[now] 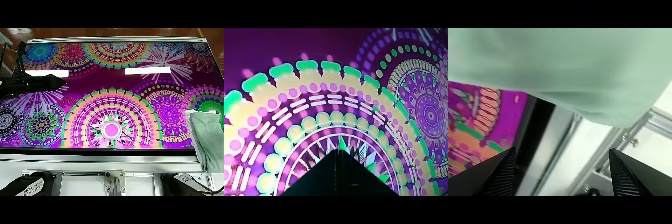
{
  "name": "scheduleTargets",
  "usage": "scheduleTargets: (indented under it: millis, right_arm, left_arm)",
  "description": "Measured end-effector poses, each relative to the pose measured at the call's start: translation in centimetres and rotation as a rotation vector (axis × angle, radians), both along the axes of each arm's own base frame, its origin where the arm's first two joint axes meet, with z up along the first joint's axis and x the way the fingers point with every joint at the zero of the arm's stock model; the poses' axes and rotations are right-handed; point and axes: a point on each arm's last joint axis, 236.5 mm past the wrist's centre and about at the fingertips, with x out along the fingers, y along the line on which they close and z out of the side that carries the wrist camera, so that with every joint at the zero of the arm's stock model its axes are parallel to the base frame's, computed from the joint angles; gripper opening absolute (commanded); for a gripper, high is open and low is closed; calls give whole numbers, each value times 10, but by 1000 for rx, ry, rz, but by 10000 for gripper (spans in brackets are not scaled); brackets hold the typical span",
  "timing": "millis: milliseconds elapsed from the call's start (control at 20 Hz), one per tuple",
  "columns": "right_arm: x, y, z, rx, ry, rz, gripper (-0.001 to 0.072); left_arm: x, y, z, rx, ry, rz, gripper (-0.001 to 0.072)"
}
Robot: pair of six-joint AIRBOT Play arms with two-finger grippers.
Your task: Fold the shirts.
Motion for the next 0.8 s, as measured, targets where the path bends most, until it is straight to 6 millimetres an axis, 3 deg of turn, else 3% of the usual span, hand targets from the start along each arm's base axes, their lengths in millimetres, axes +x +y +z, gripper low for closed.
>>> scheduleTargets:
  millis: [100,200,300,350,400,450,500,650,800]
  right_arm:
    - [41,-16,35,-91,-175,18,692]
    - [96,-17,82,-201,-376,80,692]
    - [143,7,114,-270,-489,191,692]
    - [164,30,122,-289,-512,279,693]
    - [181,56,123,-294,-513,375,693]
    - [194,86,118,-295,-492,480,693]
    - [204,111,112,-294,-473,558,693]
    - [219,185,83,-236,-411,746,693]
    - [216,228,55,-176,-321,848,693]
  left_arm:
    - [0,0,-1,3,1,0,43]
    - [1,3,-12,48,18,-1,43]
    - [-4,7,-37,146,90,-9,44]
    - [-9,9,-54,216,147,-26,55]
    - [-18,13,-70,296,212,-52,219]
    - [-25,14,-82,361,268,-80,522]
    - [-31,15,-90,414,317,-107,618]
    - [-35,14,-96,524,375,-147,585]
    - [-33,20,-97,594,390,-148,586]
